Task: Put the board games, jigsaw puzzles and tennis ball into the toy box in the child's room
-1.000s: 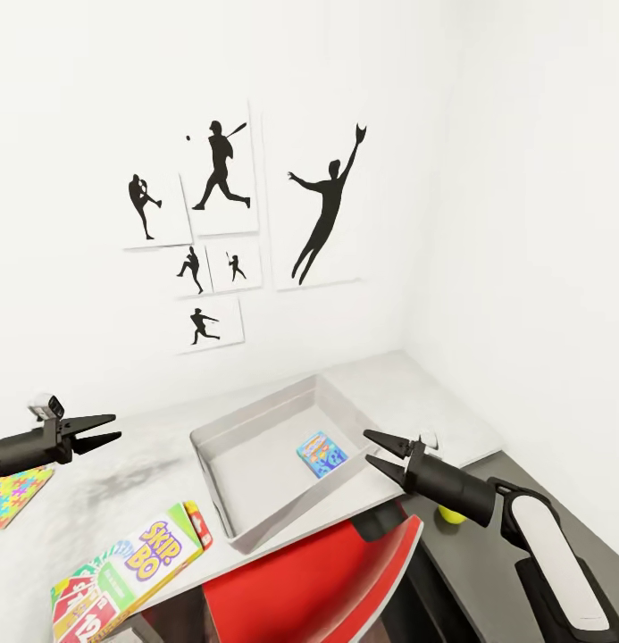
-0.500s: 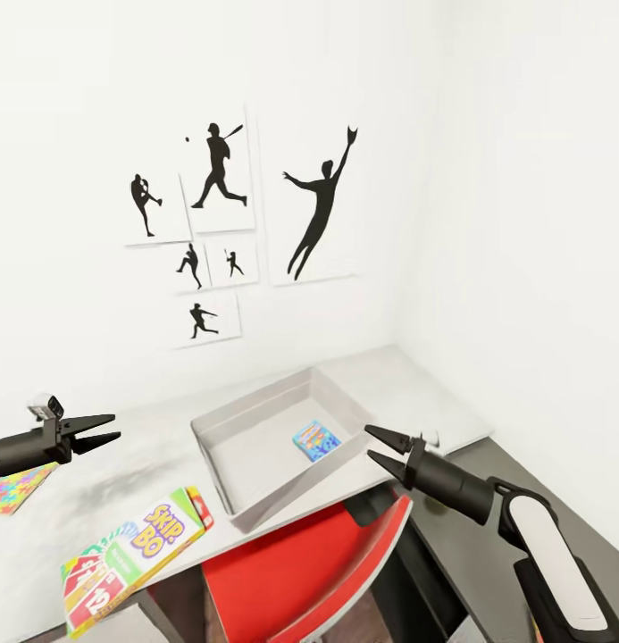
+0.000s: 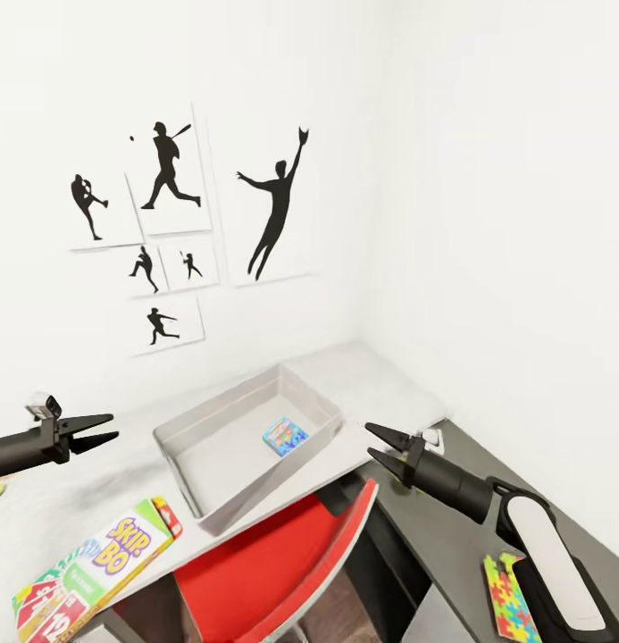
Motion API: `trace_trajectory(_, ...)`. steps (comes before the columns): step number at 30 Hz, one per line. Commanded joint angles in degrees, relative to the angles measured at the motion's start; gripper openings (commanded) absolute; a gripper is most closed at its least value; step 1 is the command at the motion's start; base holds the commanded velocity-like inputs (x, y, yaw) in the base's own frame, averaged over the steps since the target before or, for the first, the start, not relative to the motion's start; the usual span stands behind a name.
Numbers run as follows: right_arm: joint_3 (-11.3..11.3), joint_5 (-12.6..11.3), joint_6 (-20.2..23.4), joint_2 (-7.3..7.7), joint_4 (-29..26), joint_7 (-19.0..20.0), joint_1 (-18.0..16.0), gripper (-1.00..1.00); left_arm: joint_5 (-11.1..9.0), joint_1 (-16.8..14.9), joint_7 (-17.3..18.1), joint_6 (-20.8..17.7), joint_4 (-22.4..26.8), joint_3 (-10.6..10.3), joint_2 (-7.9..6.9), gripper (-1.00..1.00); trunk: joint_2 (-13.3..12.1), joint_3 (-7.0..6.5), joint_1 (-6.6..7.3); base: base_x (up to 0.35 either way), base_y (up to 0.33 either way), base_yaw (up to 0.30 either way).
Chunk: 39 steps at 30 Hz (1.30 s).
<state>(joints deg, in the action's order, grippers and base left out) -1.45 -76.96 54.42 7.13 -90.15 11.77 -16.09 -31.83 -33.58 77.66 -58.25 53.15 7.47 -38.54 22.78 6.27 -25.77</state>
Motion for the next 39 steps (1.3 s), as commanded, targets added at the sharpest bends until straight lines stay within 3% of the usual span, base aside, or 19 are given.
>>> trace_trajectory(1,0.0,0.5,0.2,-0.01,0.0,0.5,-0.1,1.0,-0.2,0.0,0.1,-0.5,0.0,0.0,-0.03,1.0,0.1,0.13,-0.01,-0.241,0.0,-0.279)
trace_trajectory(10,-0.1,0.6,0.2,-0.04,0.2,0.5,-0.1,1.0,-0.2,0.0,0.1,-0.5,0.0,0.0,-0.05,1.0,0.1,0.13,-0.01,-0.152,0.0,-0.28)
trace_trajectory(39,-0.1,0.7,-0.1,-0.1,1.1,0.3,-0.1,1.0,0.0,0.0,0.2,-0.5,0.0,0.0,-0.04,1.0,0.1,0.13,-0.01,-0.004,0.0,-0.281)
